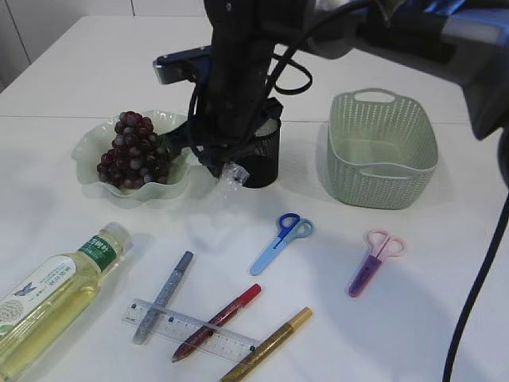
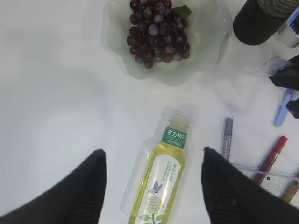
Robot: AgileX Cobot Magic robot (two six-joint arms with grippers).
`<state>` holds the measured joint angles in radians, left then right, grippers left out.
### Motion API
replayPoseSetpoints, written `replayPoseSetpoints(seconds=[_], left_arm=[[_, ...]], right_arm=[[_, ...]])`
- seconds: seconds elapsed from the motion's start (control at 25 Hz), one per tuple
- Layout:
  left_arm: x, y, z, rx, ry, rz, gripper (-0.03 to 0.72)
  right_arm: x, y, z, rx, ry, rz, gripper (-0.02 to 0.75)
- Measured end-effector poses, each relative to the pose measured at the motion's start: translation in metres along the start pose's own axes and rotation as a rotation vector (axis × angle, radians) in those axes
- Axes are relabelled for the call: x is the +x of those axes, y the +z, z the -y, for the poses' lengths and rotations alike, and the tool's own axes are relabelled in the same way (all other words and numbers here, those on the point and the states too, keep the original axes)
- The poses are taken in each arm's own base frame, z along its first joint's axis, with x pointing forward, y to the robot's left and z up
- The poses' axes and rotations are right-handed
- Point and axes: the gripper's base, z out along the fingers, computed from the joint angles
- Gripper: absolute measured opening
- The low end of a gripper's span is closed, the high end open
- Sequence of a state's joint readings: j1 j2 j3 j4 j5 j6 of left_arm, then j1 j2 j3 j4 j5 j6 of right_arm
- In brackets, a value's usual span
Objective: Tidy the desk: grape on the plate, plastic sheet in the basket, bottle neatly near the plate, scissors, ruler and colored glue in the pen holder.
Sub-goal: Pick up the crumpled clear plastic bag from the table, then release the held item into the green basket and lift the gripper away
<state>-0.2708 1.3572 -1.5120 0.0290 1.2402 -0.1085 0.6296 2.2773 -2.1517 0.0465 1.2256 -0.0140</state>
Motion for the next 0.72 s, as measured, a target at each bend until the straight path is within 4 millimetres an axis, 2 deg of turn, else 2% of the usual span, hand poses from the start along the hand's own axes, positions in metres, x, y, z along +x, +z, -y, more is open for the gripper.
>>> replayPoseSetpoints(seconds=[0.28, 0.36, 0.44, 0.72], left_arm=[[0.0, 0.0, 0.0, 0.0, 0.0, -0.001, 0.466], [0.0, 0.0, 0.0, 0.0, 0.0, -0.001, 0.463], [0.0, 0.0, 0.0, 0.0, 0.0, -0.001, 0.456], [0.0, 0.0, 0.0, 0.0, 0.0, -0.001, 0.442]], right_arm=[[-0.001, -0.057, 0.011, 0.083, 0.011, 0.103, 0.091], [0.001, -0.072, 0.022, 0.092, 0.038, 0.131, 0.091], [0.003, -0.084, 0.04, 0.108, 0.077, 0.148, 0.091], [0.02, -0.106, 0.13, 0.203, 0.265, 0.173, 0.09]])
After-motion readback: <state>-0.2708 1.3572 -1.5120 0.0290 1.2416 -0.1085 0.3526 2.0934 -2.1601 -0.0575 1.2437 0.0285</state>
